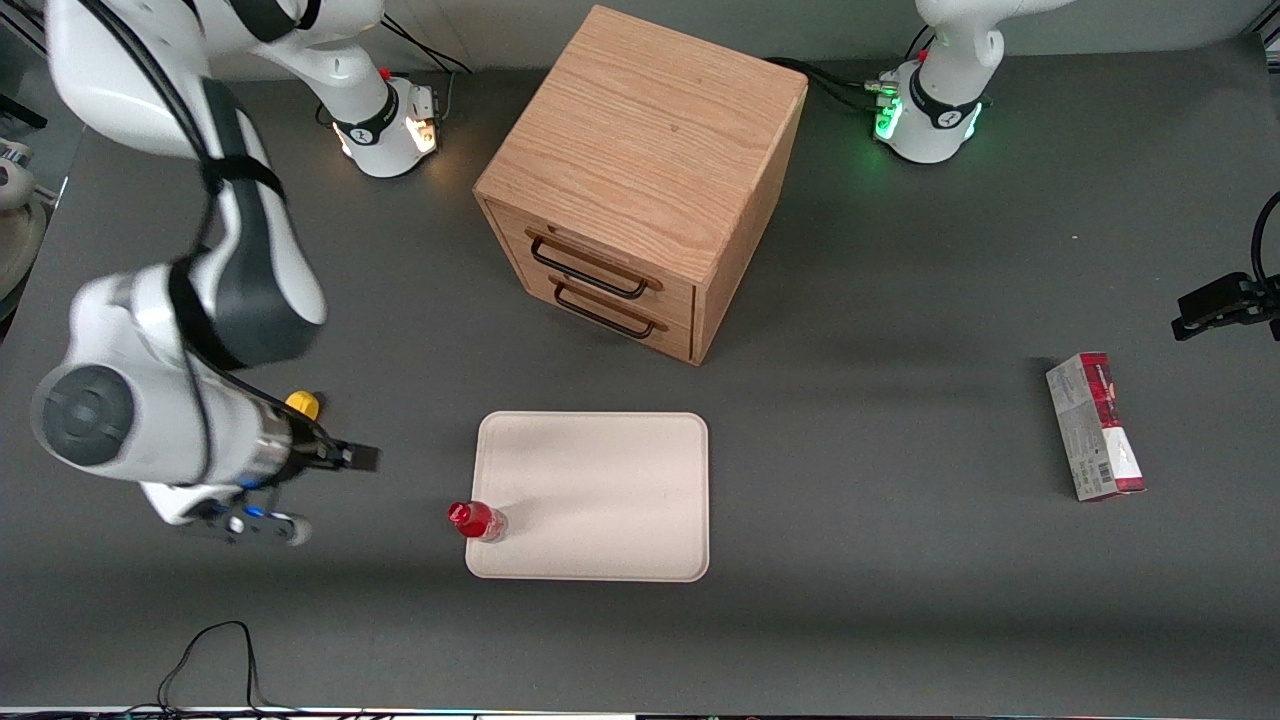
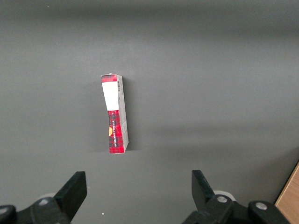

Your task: Place coke bottle on tray

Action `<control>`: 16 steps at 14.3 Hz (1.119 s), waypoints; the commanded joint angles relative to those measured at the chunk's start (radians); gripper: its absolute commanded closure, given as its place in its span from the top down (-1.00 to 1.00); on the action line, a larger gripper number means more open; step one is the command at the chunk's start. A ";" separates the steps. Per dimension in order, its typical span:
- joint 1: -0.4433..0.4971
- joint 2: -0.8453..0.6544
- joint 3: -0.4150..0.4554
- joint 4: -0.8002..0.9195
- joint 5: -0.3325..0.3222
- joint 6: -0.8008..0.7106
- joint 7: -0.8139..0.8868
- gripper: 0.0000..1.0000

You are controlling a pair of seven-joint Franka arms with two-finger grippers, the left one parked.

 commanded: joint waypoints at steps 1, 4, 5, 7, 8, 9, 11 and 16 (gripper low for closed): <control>-0.056 -0.319 -0.007 -0.415 0.007 0.098 -0.153 1.00; -0.056 -0.557 -0.054 -0.658 0.012 0.184 -0.185 1.00; -0.056 -0.597 -0.067 -0.663 0.012 0.160 -0.204 1.00; -0.057 -0.610 -0.073 -0.601 0.012 0.070 -0.231 1.00; -0.059 -0.600 -0.070 -0.558 0.012 0.031 -0.239 1.00; -0.060 -0.588 -0.068 -0.515 0.013 0.000 -0.237 1.00; -0.060 -0.542 -0.067 -0.440 0.013 -0.063 -0.237 1.00; -0.060 -0.498 -0.052 -0.398 0.072 -0.086 -0.239 1.00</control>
